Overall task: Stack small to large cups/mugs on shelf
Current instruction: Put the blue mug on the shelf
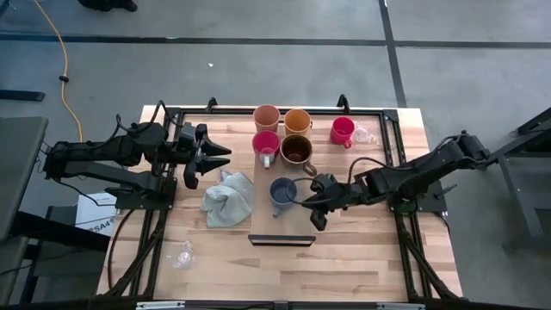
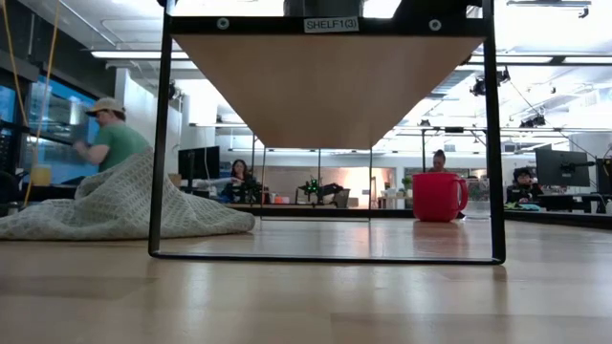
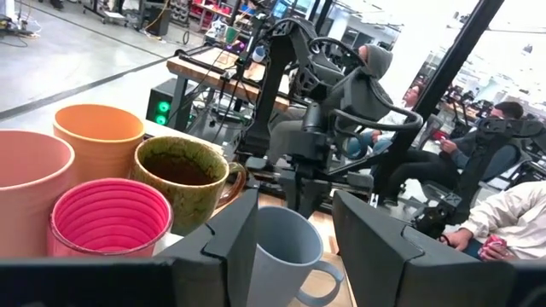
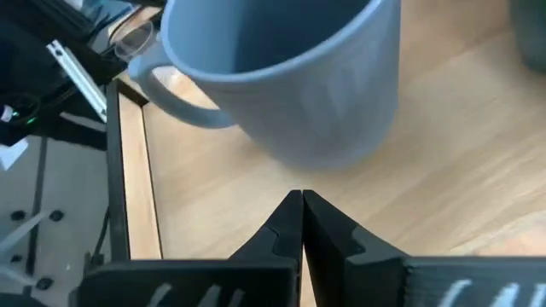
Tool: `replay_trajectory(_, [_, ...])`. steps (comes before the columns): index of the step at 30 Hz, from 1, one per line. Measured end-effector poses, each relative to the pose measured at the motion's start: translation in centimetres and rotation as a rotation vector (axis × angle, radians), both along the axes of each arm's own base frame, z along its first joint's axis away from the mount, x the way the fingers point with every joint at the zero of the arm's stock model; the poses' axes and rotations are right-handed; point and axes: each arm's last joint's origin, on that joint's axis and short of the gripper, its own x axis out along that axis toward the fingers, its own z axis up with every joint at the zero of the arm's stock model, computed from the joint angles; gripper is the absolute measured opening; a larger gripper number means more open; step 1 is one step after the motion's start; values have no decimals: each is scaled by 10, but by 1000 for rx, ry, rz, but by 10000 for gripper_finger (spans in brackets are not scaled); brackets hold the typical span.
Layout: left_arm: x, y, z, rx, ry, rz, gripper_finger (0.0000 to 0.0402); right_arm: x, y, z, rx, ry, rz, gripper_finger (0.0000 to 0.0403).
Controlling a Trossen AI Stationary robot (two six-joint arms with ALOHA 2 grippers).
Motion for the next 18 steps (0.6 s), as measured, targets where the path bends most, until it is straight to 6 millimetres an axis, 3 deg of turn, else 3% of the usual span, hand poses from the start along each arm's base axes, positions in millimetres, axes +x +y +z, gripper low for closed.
replay_trajectory(9, [0, 0, 0, -1, -1, 0, 140, 12, -4, 5, -28, -112, -45, 0])
replay_trajectory(18, [0, 0, 0, -1, 0, 0, 140, 33, -11, -4, -20, -174, -84, 0])
